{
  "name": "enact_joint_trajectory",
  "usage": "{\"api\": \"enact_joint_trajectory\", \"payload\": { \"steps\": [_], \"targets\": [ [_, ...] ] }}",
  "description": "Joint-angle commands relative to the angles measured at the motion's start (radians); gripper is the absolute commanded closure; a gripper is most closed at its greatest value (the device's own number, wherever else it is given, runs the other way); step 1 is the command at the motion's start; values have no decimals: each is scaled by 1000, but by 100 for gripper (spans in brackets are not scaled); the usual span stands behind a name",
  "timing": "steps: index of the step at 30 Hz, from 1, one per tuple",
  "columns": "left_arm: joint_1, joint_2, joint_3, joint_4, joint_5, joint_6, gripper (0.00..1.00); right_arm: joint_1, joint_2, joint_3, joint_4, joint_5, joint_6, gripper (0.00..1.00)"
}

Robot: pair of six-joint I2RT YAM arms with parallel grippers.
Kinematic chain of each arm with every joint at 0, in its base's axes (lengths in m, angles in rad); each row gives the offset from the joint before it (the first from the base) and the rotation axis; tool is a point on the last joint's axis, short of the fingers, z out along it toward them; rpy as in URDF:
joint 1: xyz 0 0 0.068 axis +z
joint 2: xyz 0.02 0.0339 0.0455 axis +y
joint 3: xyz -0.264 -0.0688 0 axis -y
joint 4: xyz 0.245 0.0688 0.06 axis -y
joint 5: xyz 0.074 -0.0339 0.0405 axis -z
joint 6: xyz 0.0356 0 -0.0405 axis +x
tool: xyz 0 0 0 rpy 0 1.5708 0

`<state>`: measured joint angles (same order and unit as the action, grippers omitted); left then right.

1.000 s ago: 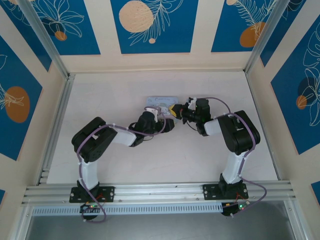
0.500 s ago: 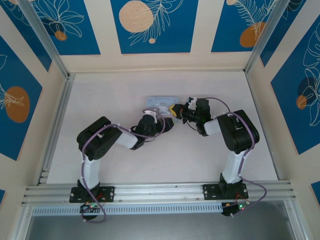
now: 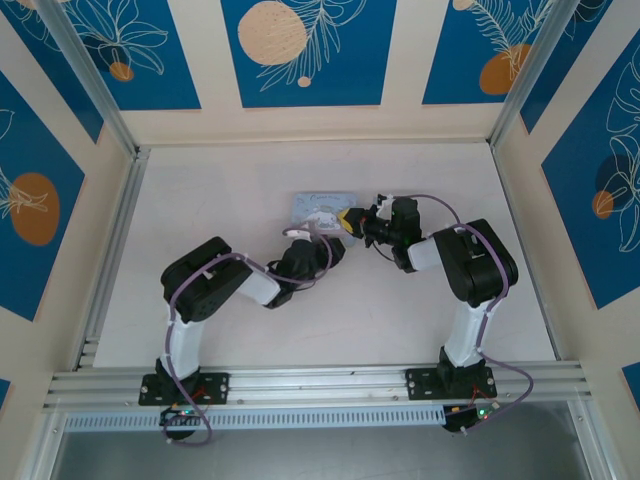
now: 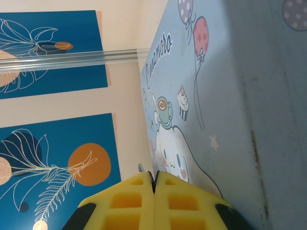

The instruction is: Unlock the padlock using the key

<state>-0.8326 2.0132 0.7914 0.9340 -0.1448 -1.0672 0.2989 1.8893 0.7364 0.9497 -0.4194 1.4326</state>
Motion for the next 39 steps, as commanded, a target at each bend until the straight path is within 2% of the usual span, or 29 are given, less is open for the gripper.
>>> {"api": "enact_joint_trajectory", "payload": {
  "steps": [1,8,22,29,39],
  "targets": [
    [-15,27,-29,-12,-50,-48,54,-4,34,-9,-48,3,10,100],
    [-14,29,-22,-25,-56,-58,63,-5,47,-11,-38,2,15,100],
    [-10,2,2,-98,-22,-60,100,-16,11,-11,-12,-24,24,100],
    [14,-127,21,-259,67,-67,100,-35,-139,-61,-68,-54,-7,100],
    [90,-276,37,-418,266,-126,100,-35,-414,-275,-153,-101,-54,100]
  ]
}}
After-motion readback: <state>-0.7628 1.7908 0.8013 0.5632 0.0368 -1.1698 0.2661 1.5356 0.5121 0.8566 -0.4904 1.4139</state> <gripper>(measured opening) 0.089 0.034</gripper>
